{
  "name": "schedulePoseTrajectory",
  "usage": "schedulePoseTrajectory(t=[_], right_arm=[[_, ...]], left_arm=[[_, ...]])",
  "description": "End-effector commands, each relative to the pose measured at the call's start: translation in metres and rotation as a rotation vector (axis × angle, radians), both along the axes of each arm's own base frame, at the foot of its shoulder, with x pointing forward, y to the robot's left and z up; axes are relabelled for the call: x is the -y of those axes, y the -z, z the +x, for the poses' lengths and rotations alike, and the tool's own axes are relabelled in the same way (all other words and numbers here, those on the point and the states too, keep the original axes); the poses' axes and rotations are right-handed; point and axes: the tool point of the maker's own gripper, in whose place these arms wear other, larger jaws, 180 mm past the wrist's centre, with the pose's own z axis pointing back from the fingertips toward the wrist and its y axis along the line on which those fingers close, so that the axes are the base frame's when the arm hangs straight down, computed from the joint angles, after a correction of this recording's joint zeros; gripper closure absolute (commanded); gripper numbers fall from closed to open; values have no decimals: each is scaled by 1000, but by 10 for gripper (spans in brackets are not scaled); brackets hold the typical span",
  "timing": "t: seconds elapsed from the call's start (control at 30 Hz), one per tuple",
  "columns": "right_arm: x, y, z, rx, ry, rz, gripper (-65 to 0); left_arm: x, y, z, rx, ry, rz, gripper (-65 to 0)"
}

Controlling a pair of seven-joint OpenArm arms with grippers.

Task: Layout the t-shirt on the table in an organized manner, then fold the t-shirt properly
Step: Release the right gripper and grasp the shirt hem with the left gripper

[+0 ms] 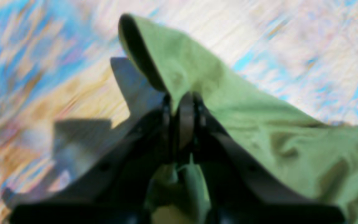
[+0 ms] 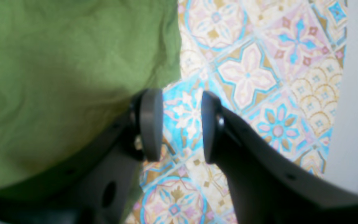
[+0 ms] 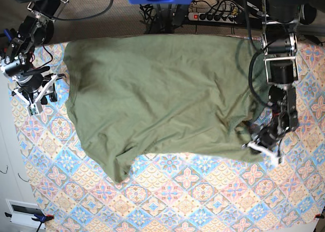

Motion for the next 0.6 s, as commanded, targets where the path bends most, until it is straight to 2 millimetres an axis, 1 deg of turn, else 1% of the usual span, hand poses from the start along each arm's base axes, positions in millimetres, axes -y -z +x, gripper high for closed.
schedulePoseTrajectory(t=[0.0,0.03,0.07,0.1,0.13,0.17,0.23,0.3,0.4,0.47,0.5,0.57], right_arm=[[2,-13,7,46,-9,-10,-197],[1,-14,8,47,-10,-10,-197],[2,-13,8,46,-10,-9,-197],[1,-13,8,45,-13,-9,-197],[-2,-12,8,43,-20,-8,-197],[-7,-10,9,37,-36,-5,-197],[-16,-7,11,26,-65,-2,-197],[-22,-5,12,21,-86,1,-197],[-25,-15,25,56,-94,-1,-197],[-26,-18,28,66,-95,-1,-197],[-25,-17,28,65,-95,-2,-197],[-26,-18,28,66,-95,0,-197]], left_arm=[[-32,-25,6,70,-58,35,-16],[-46,-24,1,78,-92,39,-17],[-54,-25,-2,87,-112,45,-18],[-58,-23,-4,90,-122,47,-25],[-62,-23,-5,87,-126,55,-43],[-66,-24,-6,87,-129,63,-77],[-69,-24,-7,85,-131,67,-155],[-67,-20,-10,59,-122,63,-243],[-60,-11,-17,-15,-95,42,-369],[-58,-9,-20,-38,-86,34,-435],[-59,-8,-20,-41,-86,36,-459],[-61,-8,-22,-46,-89,35,-465]])
